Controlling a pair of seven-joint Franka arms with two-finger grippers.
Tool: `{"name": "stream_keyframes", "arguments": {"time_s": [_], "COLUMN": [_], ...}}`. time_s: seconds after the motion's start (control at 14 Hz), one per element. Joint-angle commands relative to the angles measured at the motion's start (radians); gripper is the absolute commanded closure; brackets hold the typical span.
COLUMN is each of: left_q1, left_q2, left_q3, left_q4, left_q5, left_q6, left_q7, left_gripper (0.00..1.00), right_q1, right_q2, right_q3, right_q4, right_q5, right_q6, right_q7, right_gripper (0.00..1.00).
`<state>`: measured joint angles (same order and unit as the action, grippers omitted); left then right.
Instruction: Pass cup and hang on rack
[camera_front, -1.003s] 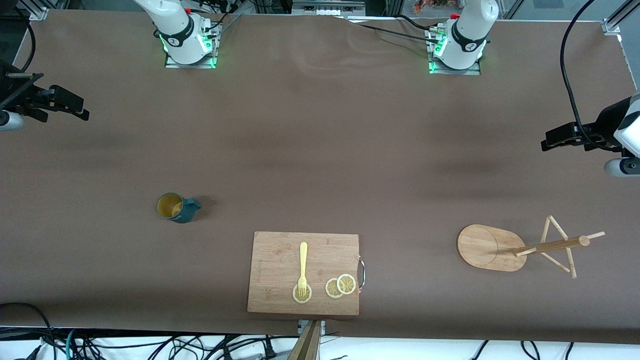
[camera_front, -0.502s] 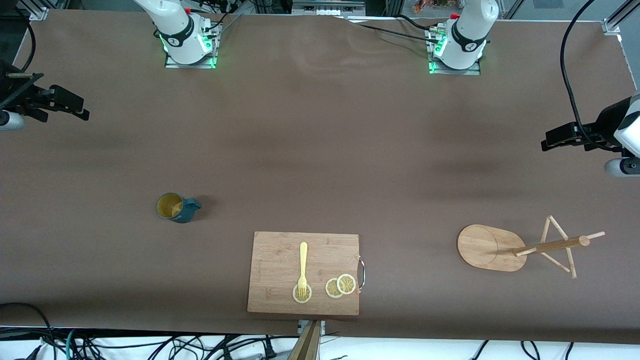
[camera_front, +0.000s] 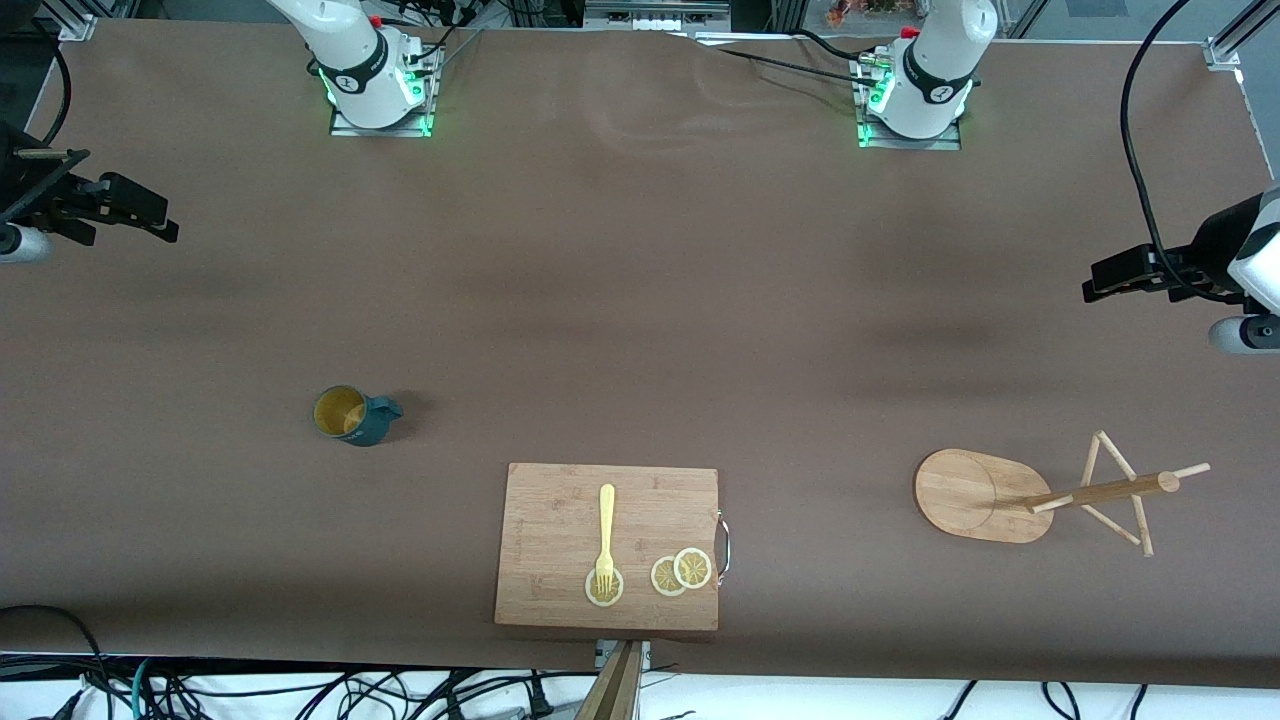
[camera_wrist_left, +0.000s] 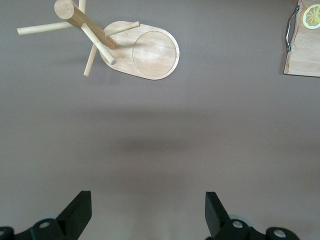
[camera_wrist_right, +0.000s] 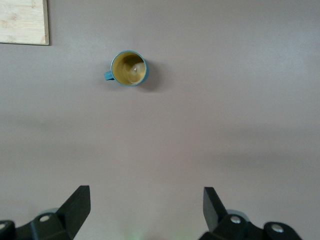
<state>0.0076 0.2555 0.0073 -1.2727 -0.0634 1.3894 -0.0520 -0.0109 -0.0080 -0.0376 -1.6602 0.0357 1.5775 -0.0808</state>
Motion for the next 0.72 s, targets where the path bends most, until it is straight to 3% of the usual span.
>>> {"name": "stream_keyframes", "arguments": {"time_s": [0.0,0.29,0.43,0.64], "left_q1": [-0.008,-0.008,-0.008,-0.006], "left_q2": [0.014,0.018,0.018,0.018], "left_q3": [0.003,0.005,0.005,0.007], "left_q4": [0.036,0.038,0.038,0.038], "left_q5": [0.022,0.022,0.022,0.022], "left_q6": [-0.007,-0.006,-0.006,-0.007], "left_q7": [0.02,0.015,0.014,0.012], "left_gripper": [0.0,0.0,0.0,0.0], "right_q1": [-0.006,0.015,0.023,0.023], "right_q2": [0.02,0.083,0.085,0.046], "right_q3": [0.013,0.013,0.012,0.008], "right_q4": [0.019,0.004,-0.018,-0.142], "right_q5": [-0.013,-0.017,-0.036,-0.045], "right_q6": [-0.016,-0.165,-0.131,0.052], "right_q7": [-0.004,0.012,0.012,0.015], "right_gripper": [0.0,0.0,0.0,0.0]}}
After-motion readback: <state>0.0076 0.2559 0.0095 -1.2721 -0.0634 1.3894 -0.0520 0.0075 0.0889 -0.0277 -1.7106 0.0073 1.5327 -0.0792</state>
